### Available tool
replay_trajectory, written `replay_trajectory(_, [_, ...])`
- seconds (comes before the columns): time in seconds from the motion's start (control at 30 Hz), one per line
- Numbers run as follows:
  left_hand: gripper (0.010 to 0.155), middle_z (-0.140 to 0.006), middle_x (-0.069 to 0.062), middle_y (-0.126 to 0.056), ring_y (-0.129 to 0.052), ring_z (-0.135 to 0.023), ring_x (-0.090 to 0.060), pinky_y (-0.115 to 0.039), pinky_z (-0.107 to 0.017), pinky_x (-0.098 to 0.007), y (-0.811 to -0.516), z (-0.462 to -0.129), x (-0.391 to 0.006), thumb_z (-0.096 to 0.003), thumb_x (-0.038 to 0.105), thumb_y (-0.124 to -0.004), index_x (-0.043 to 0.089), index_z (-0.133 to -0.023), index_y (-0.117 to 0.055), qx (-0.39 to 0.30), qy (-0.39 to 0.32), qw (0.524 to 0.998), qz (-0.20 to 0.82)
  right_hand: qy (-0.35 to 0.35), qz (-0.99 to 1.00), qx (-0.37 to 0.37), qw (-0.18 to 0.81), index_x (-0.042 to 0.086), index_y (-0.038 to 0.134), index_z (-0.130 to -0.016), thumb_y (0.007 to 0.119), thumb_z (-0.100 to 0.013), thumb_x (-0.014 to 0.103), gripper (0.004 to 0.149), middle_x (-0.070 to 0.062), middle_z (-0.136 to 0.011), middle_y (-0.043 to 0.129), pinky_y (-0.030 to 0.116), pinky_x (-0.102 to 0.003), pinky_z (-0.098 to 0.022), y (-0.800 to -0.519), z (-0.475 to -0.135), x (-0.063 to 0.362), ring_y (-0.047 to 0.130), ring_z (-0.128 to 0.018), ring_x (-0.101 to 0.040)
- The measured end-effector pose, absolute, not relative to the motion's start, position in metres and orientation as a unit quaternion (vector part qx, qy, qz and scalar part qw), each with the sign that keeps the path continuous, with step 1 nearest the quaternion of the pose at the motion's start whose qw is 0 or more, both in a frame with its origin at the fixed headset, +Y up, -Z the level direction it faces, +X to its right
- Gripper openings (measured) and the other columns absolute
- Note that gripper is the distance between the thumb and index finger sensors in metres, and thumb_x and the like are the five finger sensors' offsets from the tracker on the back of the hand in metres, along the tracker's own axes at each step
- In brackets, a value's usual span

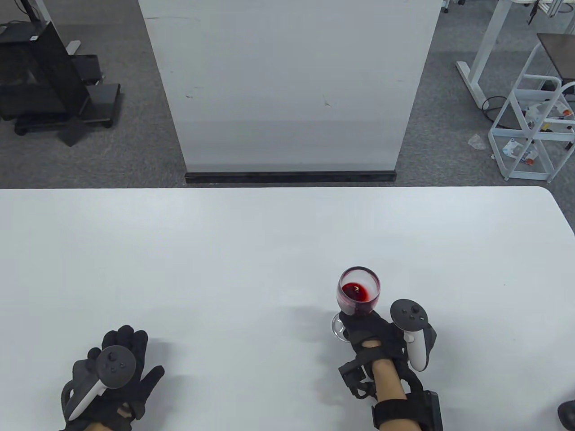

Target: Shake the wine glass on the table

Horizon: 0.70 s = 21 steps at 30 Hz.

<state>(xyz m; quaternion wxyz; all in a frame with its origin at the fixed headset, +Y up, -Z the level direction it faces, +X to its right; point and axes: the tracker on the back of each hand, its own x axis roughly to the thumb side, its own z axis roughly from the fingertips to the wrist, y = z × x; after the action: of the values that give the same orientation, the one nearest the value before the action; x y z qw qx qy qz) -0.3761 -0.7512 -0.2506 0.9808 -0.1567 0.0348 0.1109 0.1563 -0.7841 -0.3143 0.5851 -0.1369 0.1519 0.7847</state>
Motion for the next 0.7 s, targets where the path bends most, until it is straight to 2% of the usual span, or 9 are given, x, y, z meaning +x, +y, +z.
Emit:
replay_trajectory(0.2, [0.08, -0.112, 0.009, 0.009, 0.013, -0.103, -0.022, 0.006, -0.072, -0.048, -0.7509, -0.2506, -0.3766, -0.0426, 0.067, -0.052, 0.04, -0.103, -0.007, -0.155, 0.035, 0.981, 0.113, 0.134, 0.781, -0.142, 0.593, 0.02, 0.057, -0.1, 0.075, -0.053, 0.04, 0.054, -0.009, -0.108, 0.053, 0.074, -0.042, -0.049, -0.7879, -0.3133, 0.1564, 0.08, -0.073, -0.025])
replay_trajectory(0.33, [0.08, -0.112, 0.009, 0.009, 0.013, -0.103, -0.022, 0.006, -0.072, -0.048, -0.7511, -0.2505, -0.3762, -0.0425, 0.067, -0.052, 0.04, -0.103, -0.007, -0.155, 0.033, 0.981, 0.112, 0.16, 0.792, -0.129, 0.574, 0.018, 0.064, -0.096, 0.079, -0.051, 0.04, 0.052, -0.01, -0.105, 0.06, 0.076, -0.043, -0.046, -0.7824, -0.3149, 0.1596, 0.082, -0.069, -0.028])
replay_trajectory(0.47, [0.08, -0.112, 0.009, 0.009, 0.013, -0.103, -0.022, 0.006, -0.072, -0.048, -0.7516, -0.2508, -0.3764, -0.0425, 0.067, -0.052, 0.04, -0.103, -0.007, -0.157, 0.034, 0.981, 0.112, 0.128, 0.787, -0.146, 0.585, 0.021, 0.056, -0.1, 0.075, -0.053, 0.039, 0.054, -0.009, -0.108, 0.053, 0.074, -0.042, -0.048, -0.7872, -0.3119, 0.1566, 0.08, -0.072, -0.025])
replay_trajectory(0.6, [0.08, -0.112, 0.009, 0.009, 0.013, -0.103, -0.022, 0.006, -0.072, -0.048, -0.7518, -0.2508, -0.376, -0.0425, 0.067, -0.052, 0.04, -0.103, -0.007, -0.158, 0.033, 0.981, 0.112, 0.154, 0.8, -0.135, 0.564, 0.019, 0.064, -0.095, 0.079, -0.051, 0.04, 0.051, -0.01, -0.105, 0.06, 0.076, -0.042, -0.046, -0.7815, -0.313, 0.1607, 0.082, -0.069, -0.027])
replay_trajectory(0.7, [0.08, -0.112, 0.009, 0.009, 0.013, -0.103, -0.022, 0.006, -0.072, -0.048, -0.7513, -0.2506, -0.3763, -0.0425, 0.067, -0.052, 0.04, -0.103, -0.007, -0.156, 0.032, 0.981, 0.114, 0.121, 0.795, -0.149, 0.576, 0.02, 0.057, -0.099, 0.075, -0.053, 0.04, 0.054, -0.01, -0.107, 0.055, 0.075, -0.041, -0.049, -0.7865, -0.3113, 0.1586, 0.08, -0.072, -0.025])
